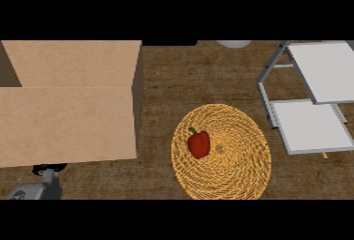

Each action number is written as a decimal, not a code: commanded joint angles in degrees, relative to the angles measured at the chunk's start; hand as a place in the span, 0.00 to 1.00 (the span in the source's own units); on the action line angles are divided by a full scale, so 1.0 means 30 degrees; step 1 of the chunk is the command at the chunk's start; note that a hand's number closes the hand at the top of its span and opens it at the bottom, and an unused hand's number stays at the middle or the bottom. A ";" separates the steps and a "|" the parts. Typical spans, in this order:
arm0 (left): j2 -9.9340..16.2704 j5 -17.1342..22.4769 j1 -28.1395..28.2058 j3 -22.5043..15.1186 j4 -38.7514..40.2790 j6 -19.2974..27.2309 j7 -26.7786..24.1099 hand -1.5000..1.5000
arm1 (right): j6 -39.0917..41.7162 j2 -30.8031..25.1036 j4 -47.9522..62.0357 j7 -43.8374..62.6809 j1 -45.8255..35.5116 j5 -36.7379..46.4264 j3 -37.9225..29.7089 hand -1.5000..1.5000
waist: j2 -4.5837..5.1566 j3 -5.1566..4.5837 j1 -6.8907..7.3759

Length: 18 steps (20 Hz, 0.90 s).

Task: Pick the tomato from the placemat and place it in the tiered shelf

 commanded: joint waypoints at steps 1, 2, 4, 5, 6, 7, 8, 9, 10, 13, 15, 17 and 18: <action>0.0493 -0.0911 0.0572 -0.0616 0.2472 -0.0586 0.0493 0.50 | -0.0455 -0.0729 0.0343 0.0214 0.0167 -0.0957 -0.1628 0.00 | 0.0191 -0.0121 -0.0442; 0.0152 -0.0758 0.0731 -0.0990 0.1377 -0.0373 0.1063 0.50 | -0.1347 -0.1407 0.1263 0.0793 -0.1359 -0.0183 -0.1378 0.00 | 0.0239 -0.0124 0.0053; 0.0341 -0.1098 0.0187 -0.1021 0.1813 -0.0256 0.0999 0.50 | -0.2297 -0.1432 0.1482 -0.0202 -0.0465 0.0278 -0.1744 0.00 | 0.0282 -0.0112 -0.0138; 0.0376 -0.0858 0.0762 -0.0918 0.1418 -0.0411 0.0902 0.50 | -0.2268 -0.2280 0.1774 -0.0079 0.0036 0.0426 -0.2129 0.00 | 0.0245 -0.0106 -0.0184; 0.0531 -0.0380 0.0015 -0.0741 0.1437 -0.0559 0.1733 0.50 | -0.3430 -0.2056 0.2399 -0.0189 -0.0952 0.1430 -0.1394 0.00 | 0.0361 -0.0118 0.0177; 0.0407 -0.1003 0.0351 -0.1117 0.1761 -0.0519 0.0895 0.50 | -0.3178 -0.3002 0.3252 0.0289 -0.1378 0.1145 -0.1966 0.00 | 0.0394 -0.0120 0.0153; -0.0227 -0.1159 0.0358 -0.1497 0.0894 0.0403 0.1497 0.50 | -0.2901 -0.3148 0.3394 -0.0540 0.0086 0.0765 -0.2732 0.00 | 0.0279 -0.0078 -0.0144; 0.0379 -0.0509 0.0472 -0.0796 0.1405 -0.0379 0.1357 0.50 | -0.3077 -0.3618 0.3967 -0.0256 -0.0571 0.0494 -0.3179 0.00 | 0.0315 -0.0096 -0.0033; 0.0538 -0.0589 0.0111 -0.0615 0.1876 -0.0394 0.1092 0.50 | -0.3193 -0.4146 0.4615 -0.0496 -0.0423 0.0394 -0.3723 0.00 | 0.0382 -0.0090 -0.0143; 0.0480 -0.0854 0.0418 -0.0951 0.0818 0.0121 0.1548 0.50 | -0.2387 -0.5610 0.6087 -0.0558 0.0069 -0.0158 -0.4769 0.00 | 0.0277 -0.0065 -0.0137; 0.0425 -0.0542 0.0573 -0.0823 0.1138 -0.0240 0.1275 0.50 | -0.1288 -0.6334 0.7137 -0.1063 0.0332 -0.0973 -0.5691 0.00 | 0.0289 -0.0064 -0.0164; 0.0393 -0.0670 0.0341 -0.0935 0.1530 -0.0343 0.0992 0.50 | -0.0097 -0.7362 0.8330 -0.1512 0.0731 -0.0906 -0.5800 0.00 | 0.0386 -0.0057 -0.0165; 0.0403 -0.0742 0.0277 -0.1011 0.1003 0.0139 0.1746 0.50 | 0.0312 -0.7388 0.8615 -0.1920 0.0998 -0.1244 -0.6155 0.00 | 0.0323 -0.0045 -0.0153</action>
